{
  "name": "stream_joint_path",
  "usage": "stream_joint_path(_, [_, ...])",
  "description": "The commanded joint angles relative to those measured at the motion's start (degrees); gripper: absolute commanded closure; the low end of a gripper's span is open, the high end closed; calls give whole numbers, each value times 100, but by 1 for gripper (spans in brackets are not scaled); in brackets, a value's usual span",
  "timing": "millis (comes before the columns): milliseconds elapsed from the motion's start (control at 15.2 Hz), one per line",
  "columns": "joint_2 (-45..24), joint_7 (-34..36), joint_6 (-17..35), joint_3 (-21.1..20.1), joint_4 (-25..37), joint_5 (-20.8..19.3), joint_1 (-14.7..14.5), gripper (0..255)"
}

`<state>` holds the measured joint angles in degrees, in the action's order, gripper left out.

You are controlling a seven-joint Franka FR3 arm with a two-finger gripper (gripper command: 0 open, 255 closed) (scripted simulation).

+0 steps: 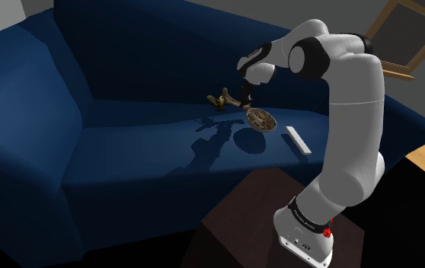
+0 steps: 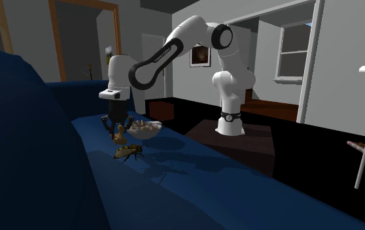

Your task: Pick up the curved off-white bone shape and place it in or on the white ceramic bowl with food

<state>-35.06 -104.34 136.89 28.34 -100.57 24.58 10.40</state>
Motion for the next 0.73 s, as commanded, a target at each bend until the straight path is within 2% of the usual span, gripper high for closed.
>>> stream_joint_path(0, [0,0,0,0,1,0,0,255])
stream_joint_path(660, [365,162,-415,187,77,-245,-125,255])
